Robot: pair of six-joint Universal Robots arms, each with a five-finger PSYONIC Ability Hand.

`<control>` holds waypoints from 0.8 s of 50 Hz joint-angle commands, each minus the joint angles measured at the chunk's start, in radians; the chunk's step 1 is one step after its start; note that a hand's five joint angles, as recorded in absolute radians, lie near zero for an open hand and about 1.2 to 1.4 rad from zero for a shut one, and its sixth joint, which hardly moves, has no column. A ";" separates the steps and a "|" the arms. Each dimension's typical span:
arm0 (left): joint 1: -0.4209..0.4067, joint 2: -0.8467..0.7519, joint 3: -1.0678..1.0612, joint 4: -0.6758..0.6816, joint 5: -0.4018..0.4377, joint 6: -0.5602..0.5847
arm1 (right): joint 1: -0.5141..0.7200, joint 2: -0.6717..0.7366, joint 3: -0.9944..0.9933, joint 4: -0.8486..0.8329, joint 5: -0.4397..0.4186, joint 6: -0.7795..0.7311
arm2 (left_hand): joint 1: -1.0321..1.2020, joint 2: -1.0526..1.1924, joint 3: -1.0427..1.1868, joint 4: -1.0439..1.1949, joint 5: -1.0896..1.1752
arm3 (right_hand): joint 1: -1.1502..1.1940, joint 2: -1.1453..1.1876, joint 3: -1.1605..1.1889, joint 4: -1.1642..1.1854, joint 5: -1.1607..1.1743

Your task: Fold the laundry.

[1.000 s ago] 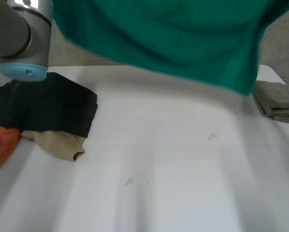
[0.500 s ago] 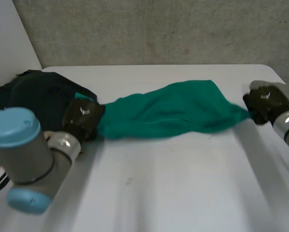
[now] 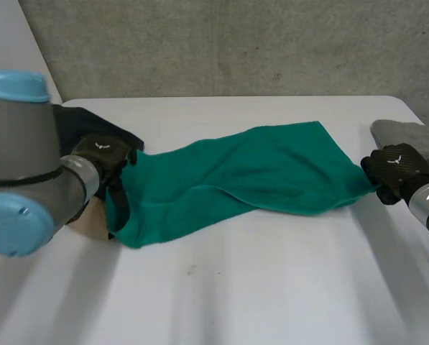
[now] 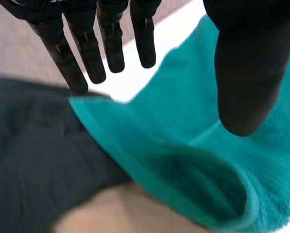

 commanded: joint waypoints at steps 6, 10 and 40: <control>-0.026 -0.156 0.118 -0.161 -0.066 -0.056 | -0.017 -0.001 0.019 -0.009 -0.002 -0.002 | 0.077 0.079 0.078 0.078 0.075 | 0.264 0.223 0.207 0.197 0.244; -0.045 -0.150 0.115 -0.126 -0.072 -0.049 | -0.017 0.004 0.022 -0.015 -0.002 -0.004 | 0.065 0.067 0.066 0.066 0.063 | 0.264 0.223 0.207 0.197 0.244; -0.063 -0.258 0.220 -0.092 -0.173 0.089 | -0.029 -0.071 -0.010 0.068 -0.001 -0.027 | 0.963 0.965 0.964 0.964 0.961 | 0.264 0.223 0.207 0.197 0.244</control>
